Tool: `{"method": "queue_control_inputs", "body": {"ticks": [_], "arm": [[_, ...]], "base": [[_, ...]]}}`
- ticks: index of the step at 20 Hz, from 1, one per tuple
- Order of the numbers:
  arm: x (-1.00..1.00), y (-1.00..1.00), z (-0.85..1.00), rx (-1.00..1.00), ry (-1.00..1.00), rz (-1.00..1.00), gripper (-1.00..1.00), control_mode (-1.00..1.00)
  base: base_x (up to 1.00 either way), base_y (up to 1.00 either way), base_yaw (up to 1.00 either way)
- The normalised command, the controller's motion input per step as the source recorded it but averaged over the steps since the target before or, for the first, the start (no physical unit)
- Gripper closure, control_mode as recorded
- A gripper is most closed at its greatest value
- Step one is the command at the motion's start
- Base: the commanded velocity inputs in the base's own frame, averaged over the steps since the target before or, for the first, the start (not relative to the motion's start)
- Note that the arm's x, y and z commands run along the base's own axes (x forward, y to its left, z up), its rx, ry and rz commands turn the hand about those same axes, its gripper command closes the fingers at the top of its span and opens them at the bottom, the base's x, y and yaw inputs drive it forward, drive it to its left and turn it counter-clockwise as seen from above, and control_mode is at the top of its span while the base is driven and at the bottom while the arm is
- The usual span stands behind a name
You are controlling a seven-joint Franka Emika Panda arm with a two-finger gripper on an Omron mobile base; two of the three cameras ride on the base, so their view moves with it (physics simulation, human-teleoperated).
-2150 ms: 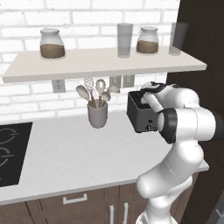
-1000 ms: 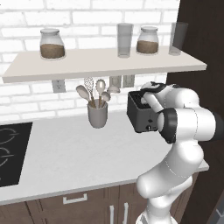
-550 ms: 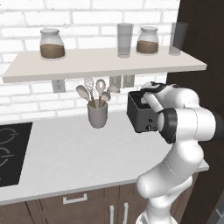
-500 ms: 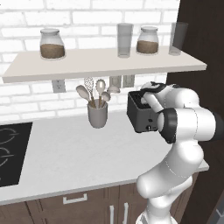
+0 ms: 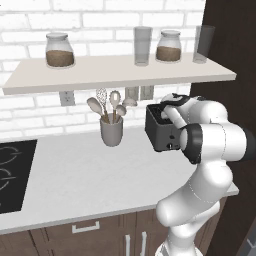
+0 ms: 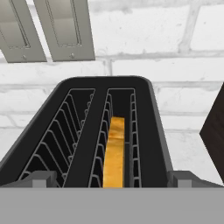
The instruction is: Start the toaster. Once the lever pops up, take the bread to the plate on the dining counter.
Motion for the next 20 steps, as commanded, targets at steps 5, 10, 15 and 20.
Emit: {"method": "queue_control_inputs", "body": {"ticks": [5, 10, 15, 20], "arm": [[0.00, 0.00, 0.00, 0.00, 0.00, 0.00, -1.00, -1.00], [0.00, 0.00, 0.00, 0.00, 0.00, 0.00, -1.00, -1.00], [0.00, 0.00, 0.00, 0.00, 0.00, 0.00, -1.00, -1.00], [0.00, 0.00, 0.00, 0.00, 0.00, 0.00, -1.00, -1.00]], "base": [[0.00, 0.00, 0.00], [0.00, 0.00, 0.00], [0.00, 0.00, 0.00], [0.00, 0.00, 0.00]]}}
